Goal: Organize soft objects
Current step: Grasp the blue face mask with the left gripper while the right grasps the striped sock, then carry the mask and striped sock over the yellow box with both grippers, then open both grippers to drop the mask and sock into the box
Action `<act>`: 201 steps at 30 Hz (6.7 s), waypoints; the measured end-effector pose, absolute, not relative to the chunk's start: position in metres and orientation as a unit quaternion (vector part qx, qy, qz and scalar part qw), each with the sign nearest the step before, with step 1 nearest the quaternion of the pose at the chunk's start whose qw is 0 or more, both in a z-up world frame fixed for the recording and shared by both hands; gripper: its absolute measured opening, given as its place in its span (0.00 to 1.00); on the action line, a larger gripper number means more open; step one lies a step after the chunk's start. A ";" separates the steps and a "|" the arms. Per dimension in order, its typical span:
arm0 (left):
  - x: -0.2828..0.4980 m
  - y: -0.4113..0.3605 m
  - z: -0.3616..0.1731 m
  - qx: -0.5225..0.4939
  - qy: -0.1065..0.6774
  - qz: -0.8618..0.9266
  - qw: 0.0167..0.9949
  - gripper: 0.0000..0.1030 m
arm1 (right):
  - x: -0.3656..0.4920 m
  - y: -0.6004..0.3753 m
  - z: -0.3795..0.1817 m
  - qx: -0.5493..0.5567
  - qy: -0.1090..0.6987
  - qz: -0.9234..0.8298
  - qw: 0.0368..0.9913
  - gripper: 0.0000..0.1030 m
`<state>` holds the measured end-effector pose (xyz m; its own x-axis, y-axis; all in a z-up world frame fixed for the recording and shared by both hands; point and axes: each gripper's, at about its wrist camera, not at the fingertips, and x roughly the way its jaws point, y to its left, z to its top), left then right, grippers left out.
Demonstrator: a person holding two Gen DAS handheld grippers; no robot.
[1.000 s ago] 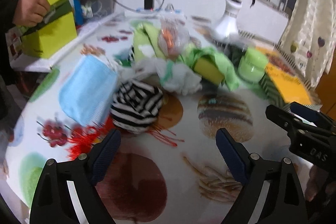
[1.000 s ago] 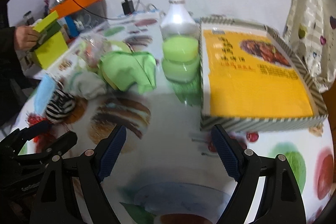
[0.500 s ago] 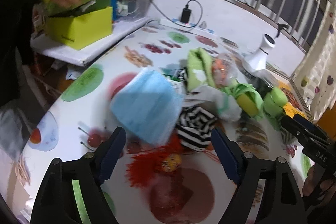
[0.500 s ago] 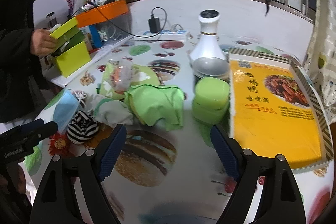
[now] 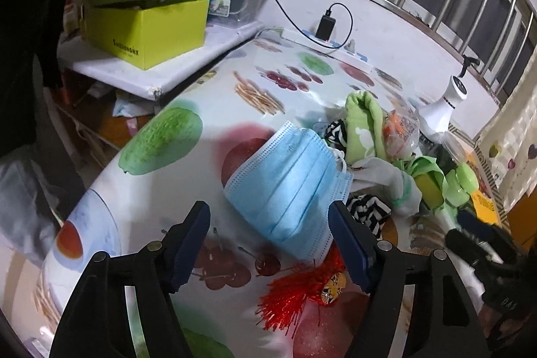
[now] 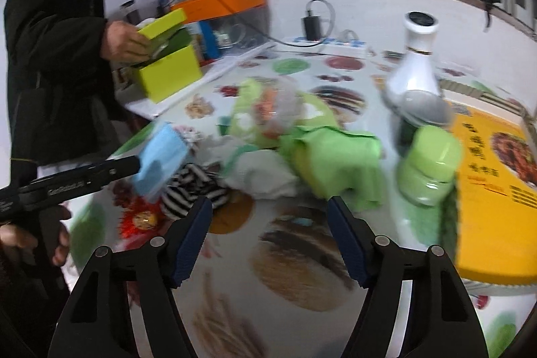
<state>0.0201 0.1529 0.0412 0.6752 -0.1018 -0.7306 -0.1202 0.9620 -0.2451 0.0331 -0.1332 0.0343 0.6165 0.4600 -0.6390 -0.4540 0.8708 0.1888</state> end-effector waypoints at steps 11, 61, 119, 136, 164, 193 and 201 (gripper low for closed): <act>0.032 0.166 0.036 -0.158 0.417 -0.013 0.895 0.71 | 0.047 -0.084 0.020 -0.011 0.386 0.320 0.865 0.69; 0.026 0.144 0.066 -0.185 0.386 -0.075 0.901 0.21 | 0.029 -0.142 0.030 0.082 0.403 0.328 0.851 0.07; 0.041 -0.054 0.109 -0.073 0.368 -0.253 0.892 0.21 | 0.006 -0.276 0.085 0.092 0.311 0.123 0.938 0.07; 0.082 -0.129 0.106 -0.054 0.381 -0.315 0.868 0.21 | 0.032 -0.336 0.085 0.106 0.310 0.048 0.944 0.07; 0.148 -0.238 0.053 0.011 0.438 -0.309 0.844 0.22 | 0.108 -0.405 0.044 0.068 0.372 -0.059 0.924 0.07; 0.103 -0.185 0.091 0.013 0.396 -0.291 0.871 0.52 | 0.072 -0.398 0.072 0.097 0.330 -0.048 0.938 0.39; 0.070 -0.139 0.105 0.006 0.385 -0.262 0.885 0.52 | 0.049 -0.372 0.081 0.097 0.322 -0.010 0.942 0.39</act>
